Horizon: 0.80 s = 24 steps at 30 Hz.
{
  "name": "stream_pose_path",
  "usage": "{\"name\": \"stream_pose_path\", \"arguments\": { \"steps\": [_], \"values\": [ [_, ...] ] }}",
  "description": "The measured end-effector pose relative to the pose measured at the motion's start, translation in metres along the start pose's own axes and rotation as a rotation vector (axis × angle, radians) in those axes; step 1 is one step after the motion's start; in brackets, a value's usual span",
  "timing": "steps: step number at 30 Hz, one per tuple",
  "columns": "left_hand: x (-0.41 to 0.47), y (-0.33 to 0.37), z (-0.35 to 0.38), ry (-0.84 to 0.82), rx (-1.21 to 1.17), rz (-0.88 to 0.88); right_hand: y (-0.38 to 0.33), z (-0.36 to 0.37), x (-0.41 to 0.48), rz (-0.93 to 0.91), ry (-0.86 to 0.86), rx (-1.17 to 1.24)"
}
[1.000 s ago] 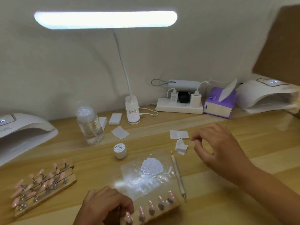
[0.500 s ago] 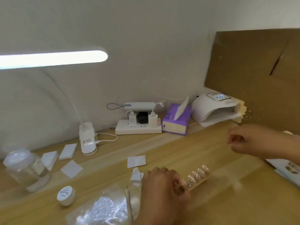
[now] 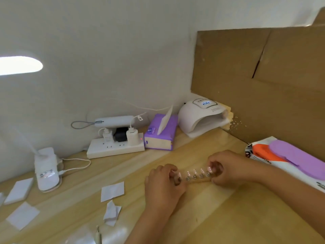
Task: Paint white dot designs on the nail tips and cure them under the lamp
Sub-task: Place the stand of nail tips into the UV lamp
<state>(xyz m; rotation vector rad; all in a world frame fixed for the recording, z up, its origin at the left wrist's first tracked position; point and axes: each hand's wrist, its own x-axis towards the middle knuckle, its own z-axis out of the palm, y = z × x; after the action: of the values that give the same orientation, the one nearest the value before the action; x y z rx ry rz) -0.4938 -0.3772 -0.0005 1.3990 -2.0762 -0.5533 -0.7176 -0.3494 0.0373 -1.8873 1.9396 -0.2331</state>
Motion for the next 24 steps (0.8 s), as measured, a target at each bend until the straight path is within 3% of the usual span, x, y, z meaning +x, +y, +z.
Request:
{"name": "stream_pose_path", "arguments": {
  "steps": [4,10,24],
  "values": [
    [0.000,-0.001,0.007,0.023,0.101,-0.023,0.009,-0.016,-0.001,0.110,0.146,-0.048],
    [-0.003,-0.004,0.018,0.079,0.256,0.072,0.011,-0.049,0.025,0.443,0.362,-0.073],
    [0.000,0.001,0.022,0.153,0.325,0.143,0.014,-0.041,0.095,0.615,0.514,0.107]
  ]
}}
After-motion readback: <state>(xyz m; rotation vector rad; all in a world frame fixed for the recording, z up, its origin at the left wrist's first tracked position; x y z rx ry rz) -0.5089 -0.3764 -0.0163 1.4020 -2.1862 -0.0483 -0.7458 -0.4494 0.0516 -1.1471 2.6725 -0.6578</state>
